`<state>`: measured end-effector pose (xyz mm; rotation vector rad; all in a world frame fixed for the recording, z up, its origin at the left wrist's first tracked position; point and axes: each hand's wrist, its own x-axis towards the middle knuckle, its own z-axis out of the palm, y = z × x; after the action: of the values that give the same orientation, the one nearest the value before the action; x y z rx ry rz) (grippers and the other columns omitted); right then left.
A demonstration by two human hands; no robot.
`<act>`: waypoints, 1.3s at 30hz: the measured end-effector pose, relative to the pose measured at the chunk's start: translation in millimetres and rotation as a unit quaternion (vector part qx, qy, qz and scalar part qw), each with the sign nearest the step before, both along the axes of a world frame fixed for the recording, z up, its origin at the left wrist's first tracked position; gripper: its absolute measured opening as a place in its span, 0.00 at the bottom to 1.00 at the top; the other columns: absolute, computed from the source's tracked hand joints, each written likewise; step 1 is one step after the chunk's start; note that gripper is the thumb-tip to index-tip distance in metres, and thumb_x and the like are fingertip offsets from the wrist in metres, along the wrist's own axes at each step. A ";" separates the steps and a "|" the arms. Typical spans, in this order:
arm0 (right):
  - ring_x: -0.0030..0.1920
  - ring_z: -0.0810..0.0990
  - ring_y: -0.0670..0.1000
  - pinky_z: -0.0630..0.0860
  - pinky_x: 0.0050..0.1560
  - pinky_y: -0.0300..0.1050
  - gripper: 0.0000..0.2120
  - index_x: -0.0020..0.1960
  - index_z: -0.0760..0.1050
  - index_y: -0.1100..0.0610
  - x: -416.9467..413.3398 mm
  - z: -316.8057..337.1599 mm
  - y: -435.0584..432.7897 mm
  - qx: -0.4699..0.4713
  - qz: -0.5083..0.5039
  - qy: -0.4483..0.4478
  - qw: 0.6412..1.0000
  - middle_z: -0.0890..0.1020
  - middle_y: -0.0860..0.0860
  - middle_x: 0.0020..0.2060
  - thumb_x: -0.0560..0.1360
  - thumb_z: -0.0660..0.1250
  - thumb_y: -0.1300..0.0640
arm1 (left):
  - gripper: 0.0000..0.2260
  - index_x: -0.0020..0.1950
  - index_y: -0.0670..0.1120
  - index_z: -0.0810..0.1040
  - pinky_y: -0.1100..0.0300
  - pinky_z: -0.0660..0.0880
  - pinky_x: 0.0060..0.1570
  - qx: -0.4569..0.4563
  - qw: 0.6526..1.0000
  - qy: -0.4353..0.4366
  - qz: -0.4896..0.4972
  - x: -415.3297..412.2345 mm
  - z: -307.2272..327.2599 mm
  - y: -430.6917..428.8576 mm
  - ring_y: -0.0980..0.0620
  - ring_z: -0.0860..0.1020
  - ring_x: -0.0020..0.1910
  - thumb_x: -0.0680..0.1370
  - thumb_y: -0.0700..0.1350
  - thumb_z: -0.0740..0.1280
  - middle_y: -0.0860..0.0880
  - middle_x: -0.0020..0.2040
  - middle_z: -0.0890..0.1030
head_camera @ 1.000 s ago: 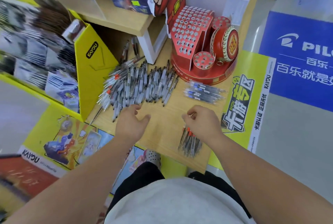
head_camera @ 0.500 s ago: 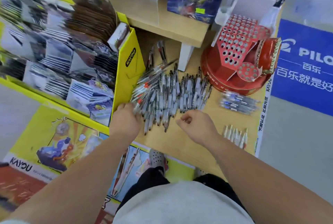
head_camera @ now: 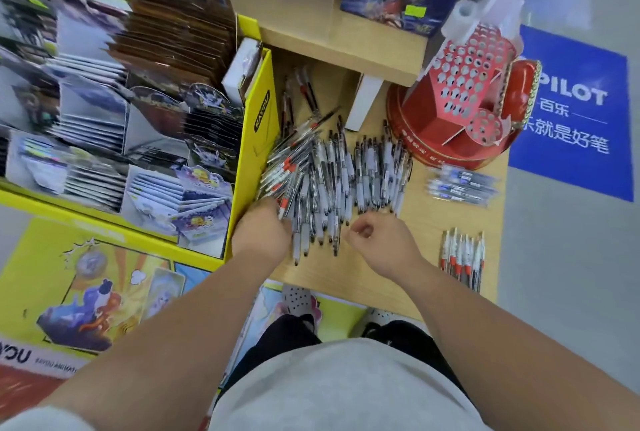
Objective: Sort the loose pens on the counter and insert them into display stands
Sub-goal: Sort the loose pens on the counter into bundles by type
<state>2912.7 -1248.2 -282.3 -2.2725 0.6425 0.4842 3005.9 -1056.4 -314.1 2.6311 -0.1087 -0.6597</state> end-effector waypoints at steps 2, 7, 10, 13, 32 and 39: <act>0.41 0.79 0.44 0.72 0.38 0.36 0.11 0.53 0.81 0.53 2.0 -0.4 2.3 -0.001 -0.003 0.006 1.000 0.80 0.45 0.43 0.79 0.68 0.47 | 0.07 0.49 0.43 0.74 0.56 0.72 0.36 -0.010 1.000 0.001 0.000 3.2 -1.4 0.7 0.42 0.77 0.38 0.80 0.47 0.67 0.44 0.41 0.79; 0.40 0.79 0.44 0.70 0.35 0.35 0.11 0.53 0.81 0.54 6.8 -1.0 5.1 0.004 -0.008 0.011 1.000 0.80 0.45 0.44 0.79 0.68 0.47 | 0.08 0.47 0.43 0.74 0.55 0.70 0.31 -0.041 0.999 0.017 -0.009 10.5 -4.2 0.4 0.44 0.75 0.34 0.79 0.46 0.68 0.44 0.37 0.78; 0.39 0.78 0.43 0.70 0.36 0.37 0.11 0.53 0.81 0.54 8.9 -1.9 5.4 0.003 -0.008 0.015 1.000 0.80 0.46 0.43 0.78 0.69 0.47 | 0.08 0.51 0.45 0.74 0.56 0.74 0.35 -0.084 0.996 0.033 -0.010 11.6 -3.1 -0.1 0.48 0.77 0.35 0.80 0.48 0.69 0.49 0.36 0.77; 0.39 0.78 0.45 0.70 0.37 0.39 0.12 0.53 0.81 0.54 14.1 -2.7 6.7 0.007 -0.001 0.015 1.000 0.81 0.46 0.43 0.78 0.69 0.46 | 0.08 0.50 0.46 0.73 0.56 0.72 0.37 -0.119 0.992 0.040 0.006 10.9 -0.8 2.4 0.49 0.75 0.35 0.80 0.48 0.69 0.50 0.36 0.76; 0.47 0.80 0.49 0.79 0.49 0.46 0.09 0.58 0.81 0.53 41.4 -9.1 39.8 0.023 0.158 -0.013 0.987 0.81 0.46 0.46 0.79 0.67 0.54 | 0.17 0.71 0.43 0.73 0.43 0.80 0.45 -0.154 0.975 0.084 0.135 -30.9 10.4 39.3 0.40 0.83 0.41 0.82 0.40 0.62 0.45 0.47 0.81; 0.41 0.80 0.51 0.77 0.45 0.45 0.10 0.58 0.82 0.54 47.3 -24.3 75.9 0.015 0.255 -0.002 0.967 0.83 0.50 0.45 0.81 0.64 0.55 | 0.15 0.69 0.43 0.73 0.48 0.78 0.43 -0.117 0.977 0.084 0.154 -54.6 3.0 61.2 0.41 0.82 0.43 0.82 0.40 0.62 0.46 0.52 0.80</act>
<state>2960.0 -1172.3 -306.7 -2.4018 0.0340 0.7252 2951.4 -995.1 -311.1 2.2892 0.2533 -0.7086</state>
